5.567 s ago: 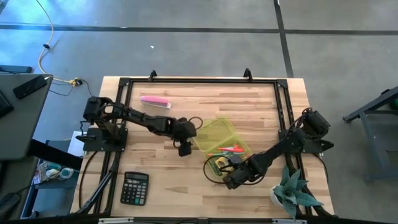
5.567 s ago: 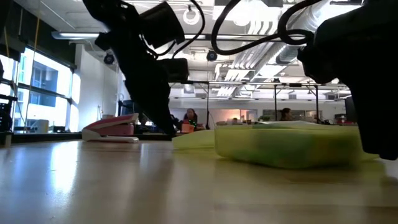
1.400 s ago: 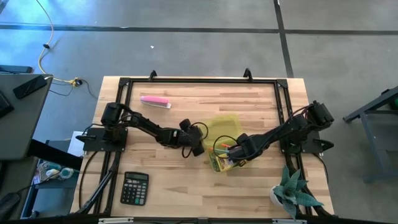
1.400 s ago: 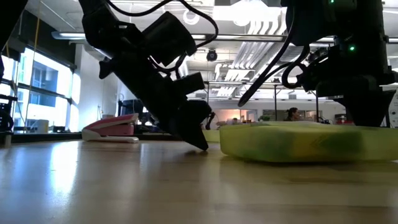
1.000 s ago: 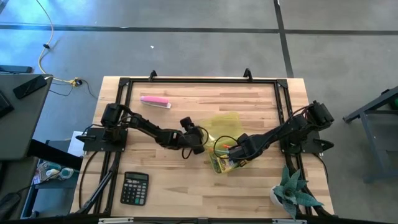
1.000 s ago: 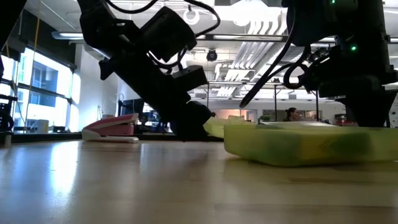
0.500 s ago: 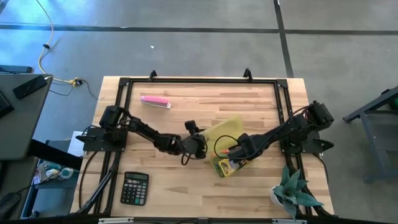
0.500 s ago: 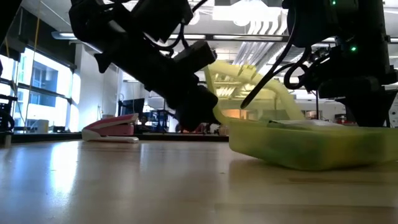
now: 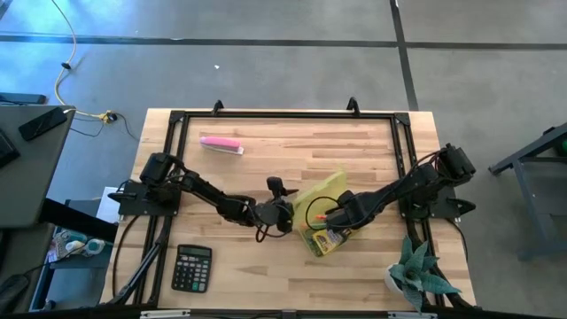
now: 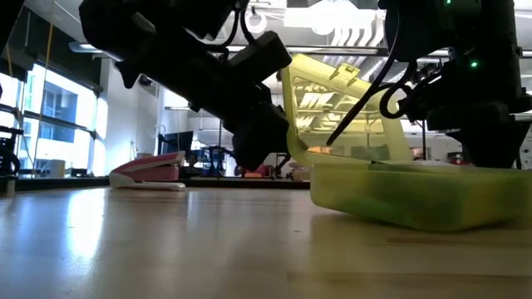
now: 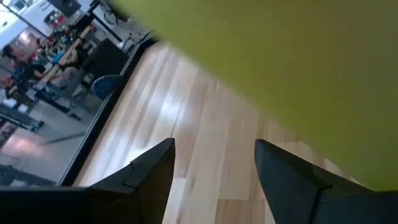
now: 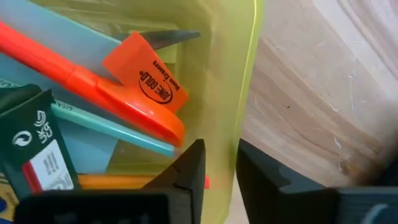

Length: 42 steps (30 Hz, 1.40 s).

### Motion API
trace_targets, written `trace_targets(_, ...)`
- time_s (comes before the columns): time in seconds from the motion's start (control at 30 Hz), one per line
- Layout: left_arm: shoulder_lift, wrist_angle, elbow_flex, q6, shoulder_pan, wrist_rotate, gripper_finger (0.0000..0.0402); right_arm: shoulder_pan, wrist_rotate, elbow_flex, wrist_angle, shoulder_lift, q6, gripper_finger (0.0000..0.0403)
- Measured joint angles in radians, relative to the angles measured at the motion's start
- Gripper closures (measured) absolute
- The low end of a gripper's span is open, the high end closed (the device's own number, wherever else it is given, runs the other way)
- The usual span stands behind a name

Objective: Pack school essentials
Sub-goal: Close the supply box

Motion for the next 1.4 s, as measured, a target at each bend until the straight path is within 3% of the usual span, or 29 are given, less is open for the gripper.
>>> trace_targets(0.23,0.000,-0.001,0.000,0.018,-0.005,0.000,0.0190,0.004,0.026,0.039,-0.040,0.000,0.027,0.0296)
trace_targets(0.6,0.000,-0.002,0.000,0.044,-0.006,0.000,0.0190,0.045,0.047,0.168,-0.326,0.000,0.101,0.0295)
trace_targets(0.73,0.000,-0.002,0.000,0.044,-0.006,-0.001,0.0190,0.094,0.016,0.230,-0.353,0.000,0.135,0.0295)
trace_targets(0.93,0.000,-0.002,0.000,0.045,-0.006,-0.004,0.0190,0.214,-0.014,0.251,-0.193,0.000,0.227,0.0295)
trace_targets(1.1,0.000,-0.002,0.000,0.045,-0.006,-0.004,0.0190,0.296,0.055,0.199,0.004,0.000,0.331,0.0295)
trace_targets(1.23,0.000,0.007,0.000,0.067,-0.006,-0.005,0.0190,0.336,0.096,0.152,0.091,0.000,0.397,0.0295)
trace_targets(1.4,0.000,0.043,0.000,0.098,-0.008,-0.006,0.0190,0.351,0.069,0.064,0.188,0.000,0.458,0.0295)
